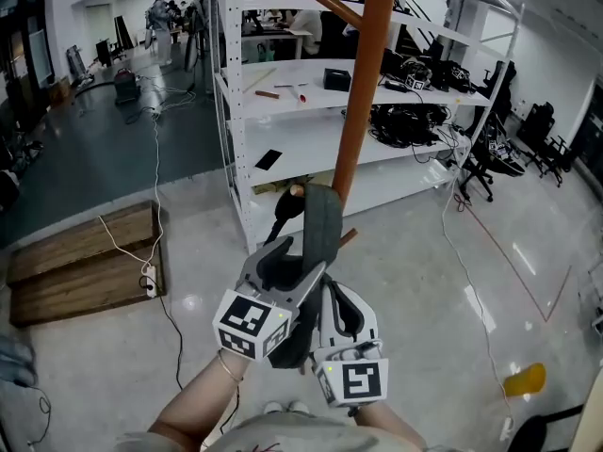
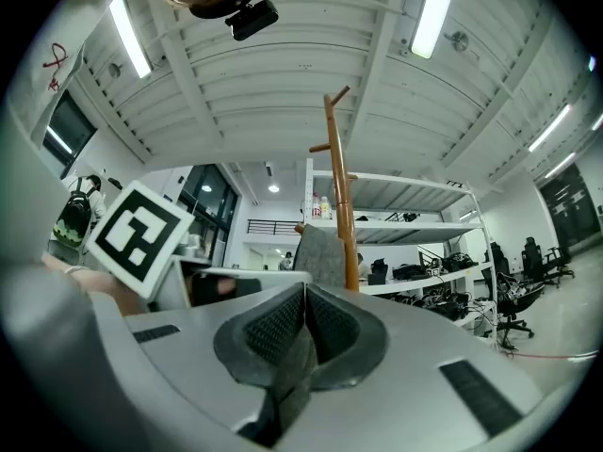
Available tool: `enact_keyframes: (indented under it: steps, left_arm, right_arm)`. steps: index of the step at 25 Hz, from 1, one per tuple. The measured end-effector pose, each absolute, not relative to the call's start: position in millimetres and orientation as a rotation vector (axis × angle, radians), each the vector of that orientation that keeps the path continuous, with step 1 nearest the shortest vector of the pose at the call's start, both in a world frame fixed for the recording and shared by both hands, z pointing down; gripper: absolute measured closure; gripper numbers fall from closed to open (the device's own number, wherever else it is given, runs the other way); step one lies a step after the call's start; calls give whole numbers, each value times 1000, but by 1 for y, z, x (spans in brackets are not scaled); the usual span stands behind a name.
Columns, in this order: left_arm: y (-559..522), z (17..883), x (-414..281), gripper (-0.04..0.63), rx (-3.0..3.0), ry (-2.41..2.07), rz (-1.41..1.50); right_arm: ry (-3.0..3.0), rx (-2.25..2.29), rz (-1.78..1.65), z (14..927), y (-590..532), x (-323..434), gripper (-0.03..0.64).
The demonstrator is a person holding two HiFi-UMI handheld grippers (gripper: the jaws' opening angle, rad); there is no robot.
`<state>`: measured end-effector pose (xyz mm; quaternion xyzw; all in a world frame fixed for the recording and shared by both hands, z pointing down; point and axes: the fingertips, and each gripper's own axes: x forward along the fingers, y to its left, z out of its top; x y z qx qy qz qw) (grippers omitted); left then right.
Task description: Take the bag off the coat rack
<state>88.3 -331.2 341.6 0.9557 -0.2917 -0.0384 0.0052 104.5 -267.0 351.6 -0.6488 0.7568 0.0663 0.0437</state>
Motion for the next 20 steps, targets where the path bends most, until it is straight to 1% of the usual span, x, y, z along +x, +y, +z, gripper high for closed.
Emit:
enact_keyframes:
  steps: [6,13,14,15,16,17,20]
  left_arm:
    - [-352,326,122,322,2979,-768,-49]
    - [-349,339,150,326,2969,-614,130]
    - [-349,340,152,353,2969,-611,136]
    - [-350,341,154,437,2971,-608,138]
    - [-350,342,155,464,2974,-603,137]
    - [-350,342,157,480,2978,-599,135]
    - [-350,340,159,492,2986,-588,133]
  right_arm:
    - [2288,-2015,197,355,-260,121,598]
    - [2250,-2073,202,357,-253,142,598]
    - [2245,-2078,201,358,-252,144,598]
    - [2239,-2082,200,359,-252,146,598]
    - [2234,-2087,199,360,-252,147,599]
    - [2233,-2093,198,361,-251,148,598]
    - [2236,-2109,198,362,-250,151,598]
